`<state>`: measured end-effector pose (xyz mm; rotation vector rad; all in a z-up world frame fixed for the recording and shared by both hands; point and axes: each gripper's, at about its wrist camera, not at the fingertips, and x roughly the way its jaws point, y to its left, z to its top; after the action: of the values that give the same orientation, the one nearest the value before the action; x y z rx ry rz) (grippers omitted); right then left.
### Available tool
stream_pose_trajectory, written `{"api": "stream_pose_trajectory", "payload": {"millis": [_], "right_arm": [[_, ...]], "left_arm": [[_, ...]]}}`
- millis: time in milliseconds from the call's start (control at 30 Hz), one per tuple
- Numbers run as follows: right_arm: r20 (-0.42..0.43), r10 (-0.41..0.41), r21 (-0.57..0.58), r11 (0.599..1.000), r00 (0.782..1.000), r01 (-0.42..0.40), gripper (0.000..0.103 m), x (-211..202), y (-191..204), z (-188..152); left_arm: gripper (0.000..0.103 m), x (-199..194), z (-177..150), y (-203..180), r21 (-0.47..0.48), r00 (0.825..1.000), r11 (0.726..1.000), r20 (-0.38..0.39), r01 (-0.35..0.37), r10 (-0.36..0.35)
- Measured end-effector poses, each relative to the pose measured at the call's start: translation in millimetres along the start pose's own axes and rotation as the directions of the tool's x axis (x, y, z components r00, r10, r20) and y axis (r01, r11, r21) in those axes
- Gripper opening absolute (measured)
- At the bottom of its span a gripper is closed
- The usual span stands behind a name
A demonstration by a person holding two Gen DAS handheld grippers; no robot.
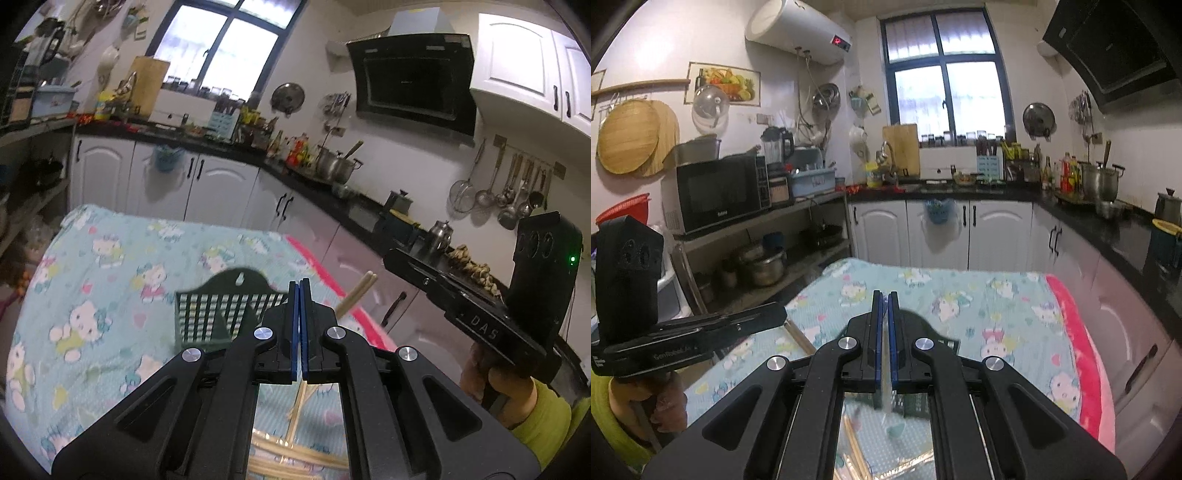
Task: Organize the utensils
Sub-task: 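Lift the left tool's chopstick over the green basket while the right tool carries its chopstick there too, then open the left tool over the basket while the right tool opens, dropping both chopsticks in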
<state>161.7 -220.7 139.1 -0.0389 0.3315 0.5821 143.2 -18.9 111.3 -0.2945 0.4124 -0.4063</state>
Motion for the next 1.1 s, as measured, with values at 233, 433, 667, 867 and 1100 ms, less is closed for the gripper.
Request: {"api": "stream_pose_trajectory", "payload": {"millis": [233, 433, 667, 867, 1100], "right_arm": [[0.071, 0.004, -0.016, 1.0, 0.997, -0.003, 0.003, -6, 3, 33], [0.133, -0.003, -0.015, 1.0, 0.991, 0.005, 0.003, -12, 0, 56], [0.168, -0.04, 0.013, 0.999, 0.985, 0.038, 0.003, -4, -13, 73], [0.152, -0.074, 0.026, 0.997, 0.986, 0.071, 0.003, 12, -23, 75], [0.119, -0.107, 0.039, 0.994, 0.987, 0.103, 0.003, 30, -29, 67]], "left_arm": [[0.0, -5, 31, -10, 0.026, 0.998, 0.999, 0.063, 0.02, -0.022], [0.0, -9, 61, -18, 0.05, 0.992, 0.999, 0.125, 0.018, -0.025], [0.0, 1, 80, -13, 0.035, 0.988, 0.999, 0.152, 0.005, -0.011], [0.0, 12, 87, -2, -0.008, 0.988, 1.0, 0.153, 0.01, -0.009], [0.0, 32, 82, 5, -0.038, 0.992, 0.999, 0.124, 0.025, -0.02]]}}
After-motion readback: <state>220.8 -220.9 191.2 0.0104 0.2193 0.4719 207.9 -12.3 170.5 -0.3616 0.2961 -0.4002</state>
